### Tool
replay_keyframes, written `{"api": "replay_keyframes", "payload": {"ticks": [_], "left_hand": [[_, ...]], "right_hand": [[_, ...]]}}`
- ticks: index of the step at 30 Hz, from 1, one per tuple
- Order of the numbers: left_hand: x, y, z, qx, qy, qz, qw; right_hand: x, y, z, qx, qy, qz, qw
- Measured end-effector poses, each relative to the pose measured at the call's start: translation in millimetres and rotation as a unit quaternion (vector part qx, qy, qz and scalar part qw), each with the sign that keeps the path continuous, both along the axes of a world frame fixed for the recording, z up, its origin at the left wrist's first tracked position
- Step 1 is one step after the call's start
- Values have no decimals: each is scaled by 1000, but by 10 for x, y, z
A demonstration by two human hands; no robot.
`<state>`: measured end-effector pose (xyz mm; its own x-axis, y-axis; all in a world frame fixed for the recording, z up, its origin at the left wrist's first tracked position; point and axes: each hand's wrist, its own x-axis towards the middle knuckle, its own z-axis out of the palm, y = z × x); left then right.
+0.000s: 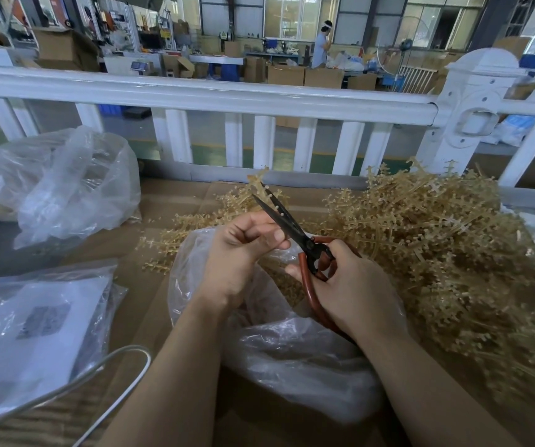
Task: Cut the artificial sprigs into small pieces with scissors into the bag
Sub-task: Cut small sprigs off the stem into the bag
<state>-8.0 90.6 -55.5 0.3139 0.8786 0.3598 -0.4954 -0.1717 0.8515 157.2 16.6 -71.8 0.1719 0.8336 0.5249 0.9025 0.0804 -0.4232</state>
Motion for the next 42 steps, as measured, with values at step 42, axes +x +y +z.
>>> {"api": "replay_keyframes", "payload": {"ticks": [42], "left_hand": [[-13, -67, 94, -119, 24, 40, 992]], "right_hand": [[-20, 13, 30, -28, 25, -21, 999]]}}
